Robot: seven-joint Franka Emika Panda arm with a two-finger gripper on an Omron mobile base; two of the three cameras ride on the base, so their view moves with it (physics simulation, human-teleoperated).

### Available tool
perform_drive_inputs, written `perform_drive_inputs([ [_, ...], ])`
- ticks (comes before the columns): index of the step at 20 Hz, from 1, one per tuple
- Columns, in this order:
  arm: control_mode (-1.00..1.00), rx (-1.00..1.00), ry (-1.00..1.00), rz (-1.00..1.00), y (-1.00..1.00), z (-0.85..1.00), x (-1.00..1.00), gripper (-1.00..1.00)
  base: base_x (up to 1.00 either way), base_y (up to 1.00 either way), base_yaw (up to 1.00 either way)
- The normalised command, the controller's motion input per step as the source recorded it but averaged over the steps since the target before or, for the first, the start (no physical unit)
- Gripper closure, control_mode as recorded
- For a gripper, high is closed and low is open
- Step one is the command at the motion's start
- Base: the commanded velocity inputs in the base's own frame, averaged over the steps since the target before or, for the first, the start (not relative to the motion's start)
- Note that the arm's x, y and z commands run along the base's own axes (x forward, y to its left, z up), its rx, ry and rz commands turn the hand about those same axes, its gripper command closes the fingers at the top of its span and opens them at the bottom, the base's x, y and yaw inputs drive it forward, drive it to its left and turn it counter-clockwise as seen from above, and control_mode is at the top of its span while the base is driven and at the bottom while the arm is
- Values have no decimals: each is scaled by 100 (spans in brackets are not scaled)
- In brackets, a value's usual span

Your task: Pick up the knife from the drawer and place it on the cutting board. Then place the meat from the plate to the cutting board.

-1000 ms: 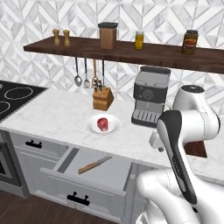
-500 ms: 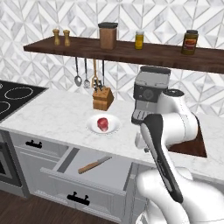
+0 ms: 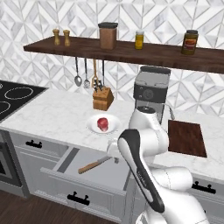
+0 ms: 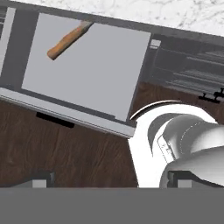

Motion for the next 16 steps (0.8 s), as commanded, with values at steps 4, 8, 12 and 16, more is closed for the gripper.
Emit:
perform_drive_inputs([
  [4,-100,7,6,-7,65,-49,7,-100,0,0,0],
  [8,-100,0,8,-7,39,-30,37,-100,0,0,0],
  [12,-100,0,2,-10,12,-15,51,-100,0,0,0],
  [16,-100,-3,4,-5,22,-19,44,-100,0,0,0],
])
